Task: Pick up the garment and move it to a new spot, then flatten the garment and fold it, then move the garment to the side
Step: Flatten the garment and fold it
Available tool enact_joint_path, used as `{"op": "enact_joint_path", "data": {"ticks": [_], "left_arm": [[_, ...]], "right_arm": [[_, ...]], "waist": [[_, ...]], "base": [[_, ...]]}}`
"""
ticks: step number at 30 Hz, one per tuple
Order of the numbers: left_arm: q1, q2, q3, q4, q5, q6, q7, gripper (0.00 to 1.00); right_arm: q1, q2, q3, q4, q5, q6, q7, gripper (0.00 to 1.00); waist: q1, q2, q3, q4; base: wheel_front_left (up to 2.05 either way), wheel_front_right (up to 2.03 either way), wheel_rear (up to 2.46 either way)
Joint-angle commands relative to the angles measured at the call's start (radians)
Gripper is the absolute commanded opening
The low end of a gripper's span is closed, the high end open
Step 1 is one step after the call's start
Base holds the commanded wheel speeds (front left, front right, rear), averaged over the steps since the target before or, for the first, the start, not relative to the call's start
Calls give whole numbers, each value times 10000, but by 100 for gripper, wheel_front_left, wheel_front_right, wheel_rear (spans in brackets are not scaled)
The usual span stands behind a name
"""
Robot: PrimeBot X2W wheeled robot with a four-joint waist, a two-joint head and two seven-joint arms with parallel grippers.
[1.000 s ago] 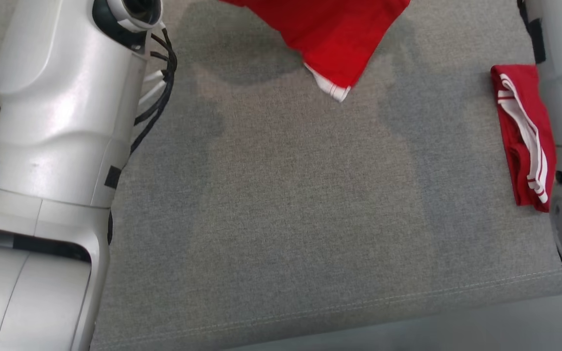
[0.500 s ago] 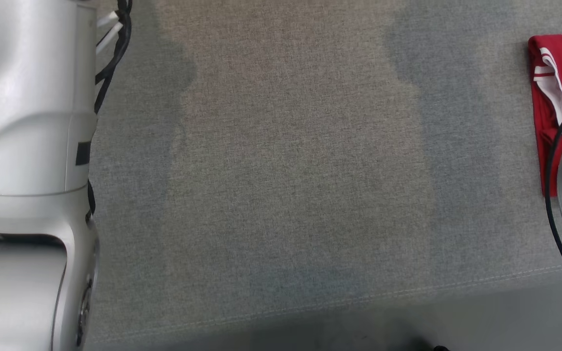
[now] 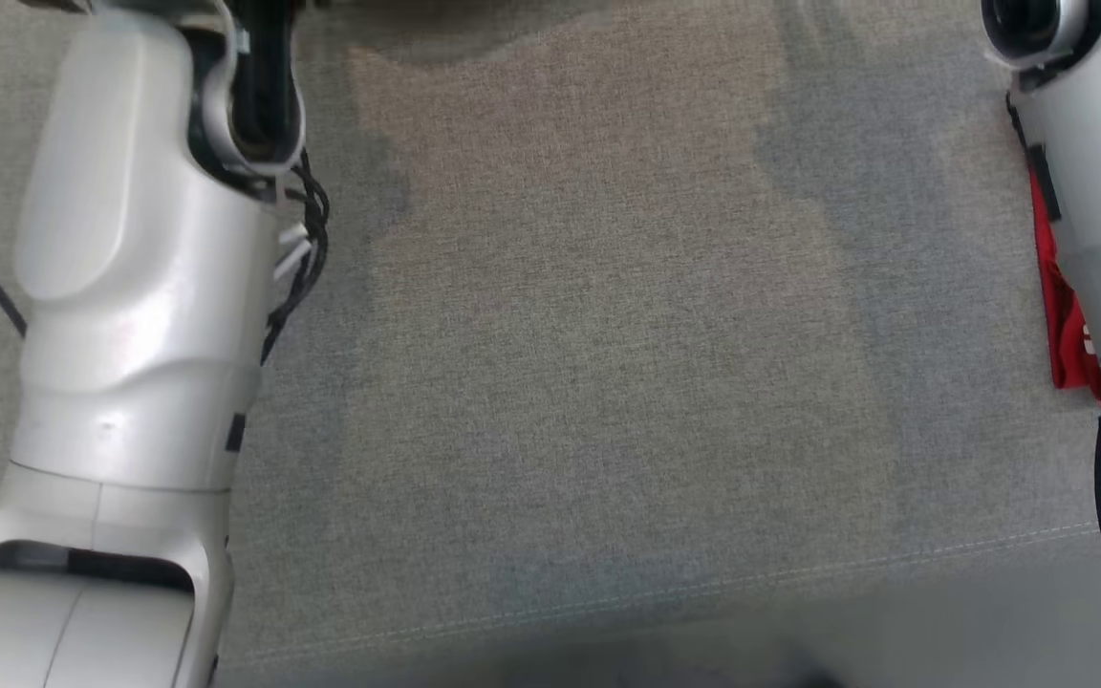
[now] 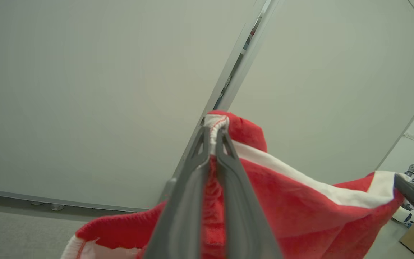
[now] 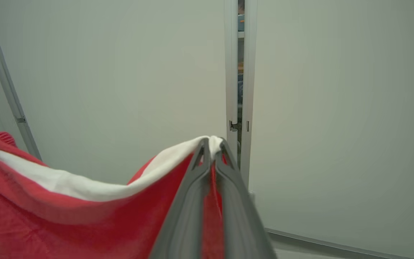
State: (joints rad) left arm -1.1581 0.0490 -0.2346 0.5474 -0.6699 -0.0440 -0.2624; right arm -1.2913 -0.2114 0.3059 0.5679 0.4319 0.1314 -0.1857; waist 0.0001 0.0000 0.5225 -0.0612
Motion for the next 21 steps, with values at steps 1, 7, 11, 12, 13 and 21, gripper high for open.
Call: {"op": "enact_joint_path", "data": {"ticks": [1,7,11,12,13,21], "left_arm": [[450,42,-369,159,196,-260,-23,0],[2078,434,-1537,611,984,-677,-10,0],[3301,827,-2285,416,922,-812,105,0],[3559,919,-2408,285,885,-832,95,0],[3827,1002,-2495,151,856,-843,90,0],[6158,1477,-2768,-465,393,-722,544,0]], "right_arm": [[672,-279,80,-358,426,-15,453,0],[3011,-788,221,-1634,823,-9,1979,0],[4775,-1077,308,-2755,1096,-9,2934,0],[5159,-1102,278,-3030,1154,-9,3112,0],[5564,-1152,296,-3289,1165,-9,3329,0],[8476,-1853,411,-5146,2006,-9,5320,0]], "waist": [[-1,0,-374,139],[-1,0,-1376,245],[-1,0,-2088,266],[-1,0,-2258,283],[-1,0,-2437,298],[-1,0,-3835,358]], "base": [[0,0,0],[0,0,0],[0,0,0],[0,0,0],[0,0,0],[0,0,0]]}}
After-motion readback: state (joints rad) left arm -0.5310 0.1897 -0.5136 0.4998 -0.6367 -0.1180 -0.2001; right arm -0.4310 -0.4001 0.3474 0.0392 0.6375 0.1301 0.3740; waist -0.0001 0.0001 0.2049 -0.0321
